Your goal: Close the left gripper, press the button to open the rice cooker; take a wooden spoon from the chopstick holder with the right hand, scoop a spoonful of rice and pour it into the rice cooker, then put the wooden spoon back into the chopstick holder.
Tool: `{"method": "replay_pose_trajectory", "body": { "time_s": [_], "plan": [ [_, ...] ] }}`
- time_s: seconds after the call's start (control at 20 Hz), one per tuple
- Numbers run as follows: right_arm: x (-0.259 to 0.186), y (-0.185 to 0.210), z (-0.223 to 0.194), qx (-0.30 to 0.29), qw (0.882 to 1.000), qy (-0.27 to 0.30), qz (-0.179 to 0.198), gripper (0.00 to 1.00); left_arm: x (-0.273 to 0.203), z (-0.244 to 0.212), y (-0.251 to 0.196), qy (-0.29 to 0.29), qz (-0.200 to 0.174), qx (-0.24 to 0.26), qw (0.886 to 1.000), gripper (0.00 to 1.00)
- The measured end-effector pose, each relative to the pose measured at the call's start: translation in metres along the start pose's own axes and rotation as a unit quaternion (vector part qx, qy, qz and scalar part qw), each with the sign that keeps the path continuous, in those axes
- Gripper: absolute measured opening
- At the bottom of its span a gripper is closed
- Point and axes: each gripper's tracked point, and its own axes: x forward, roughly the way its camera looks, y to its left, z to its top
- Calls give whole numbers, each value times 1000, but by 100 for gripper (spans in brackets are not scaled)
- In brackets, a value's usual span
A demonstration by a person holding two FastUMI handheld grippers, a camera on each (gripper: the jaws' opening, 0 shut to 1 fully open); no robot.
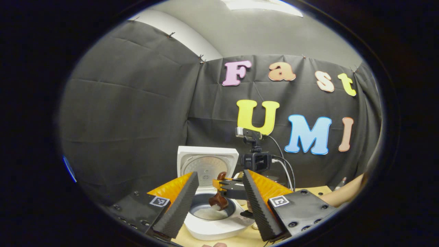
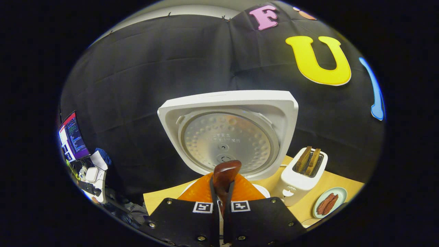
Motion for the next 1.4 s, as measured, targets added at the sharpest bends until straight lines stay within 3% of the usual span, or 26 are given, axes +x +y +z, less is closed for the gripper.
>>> {"method": "replay_pose_trajectory", "body": {
  "time_s": [0.35, 0.55, 1.4],
  "plan": [
    [-13, 5, 22, -52, 998, -36, 3, 5, -5, 8, -3, -9, -3, 7, 1000, 90],
    [-25, 14, 29, -112, 992, -53, 8, 5, -8, 9, -6, -11, -8, 12, 1000, 90],
    [-18, 20, 8, -131, 991, -22, 11, 5, -33, 10, 6, -16, 11, 33, 999, 90]
  ]
}}
